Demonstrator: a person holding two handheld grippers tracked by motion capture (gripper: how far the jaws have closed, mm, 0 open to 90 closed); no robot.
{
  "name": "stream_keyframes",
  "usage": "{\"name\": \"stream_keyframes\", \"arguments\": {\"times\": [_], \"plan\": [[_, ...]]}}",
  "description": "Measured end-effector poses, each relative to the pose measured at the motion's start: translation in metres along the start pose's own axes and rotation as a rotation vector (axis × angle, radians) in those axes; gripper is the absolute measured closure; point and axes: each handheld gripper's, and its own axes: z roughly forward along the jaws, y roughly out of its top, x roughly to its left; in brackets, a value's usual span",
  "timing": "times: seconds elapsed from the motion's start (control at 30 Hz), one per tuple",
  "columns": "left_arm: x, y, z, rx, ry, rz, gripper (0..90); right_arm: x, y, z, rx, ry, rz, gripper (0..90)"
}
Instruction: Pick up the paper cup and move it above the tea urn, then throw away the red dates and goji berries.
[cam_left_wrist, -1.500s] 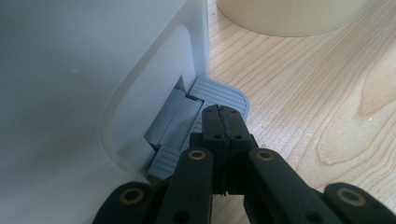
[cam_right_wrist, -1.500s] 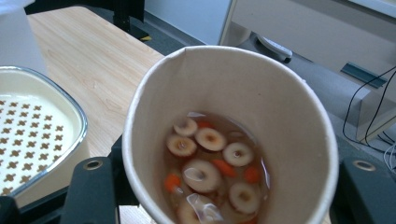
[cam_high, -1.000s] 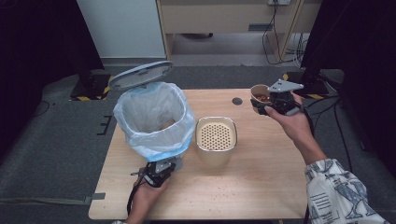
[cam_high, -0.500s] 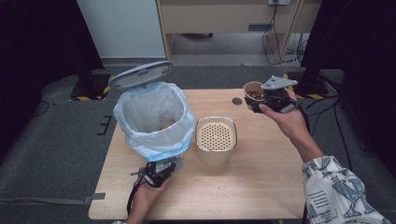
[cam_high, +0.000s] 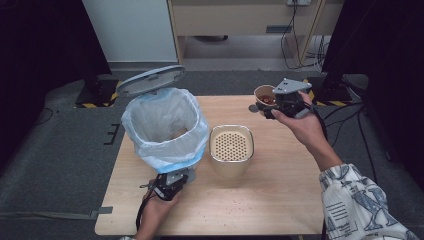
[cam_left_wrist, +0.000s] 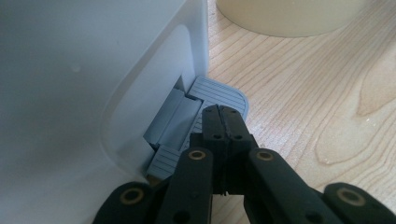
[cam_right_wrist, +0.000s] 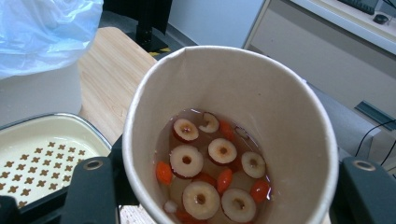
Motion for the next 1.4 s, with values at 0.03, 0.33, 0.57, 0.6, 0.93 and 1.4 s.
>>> {"name": "stream_keyframes", "arguments": {"times": [0.03,0.33,0.57,0.6,0.93,1.4], "plan": [[0.0,0.0,0.0,0.0,0.0,0.0,89.3,0.0,0.001,0.0,-0.001,0.001,-0.002,35.2],[0.0,0.0,0.0,-0.006,-0.002,-0.008,89.2,0.005,0.005,0.003,-0.004,0.01,-0.016,35.2],[-0.001,0.0,0.001,-0.015,-0.004,-0.018,89.3,0.007,0.007,0.005,-0.008,0.014,-0.017,35.2],[-0.001,0.0,0.001,-0.015,-0.004,-0.018,89.3,0.008,0.007,0.006,-0.006,0.015,-0.021,35.2],[-0.001,0.0,0.001,-0.015,-0.005,-0.02,89.2,0.014,0.01,0.009,-0.007,0.017,-0.067,35.2],[-0.001,0.0,0.001,-0.015,-0.009,-0.022,89.3,0.031,0.017,0.01,-0.015,0.011,-0.172,35.2]]}}
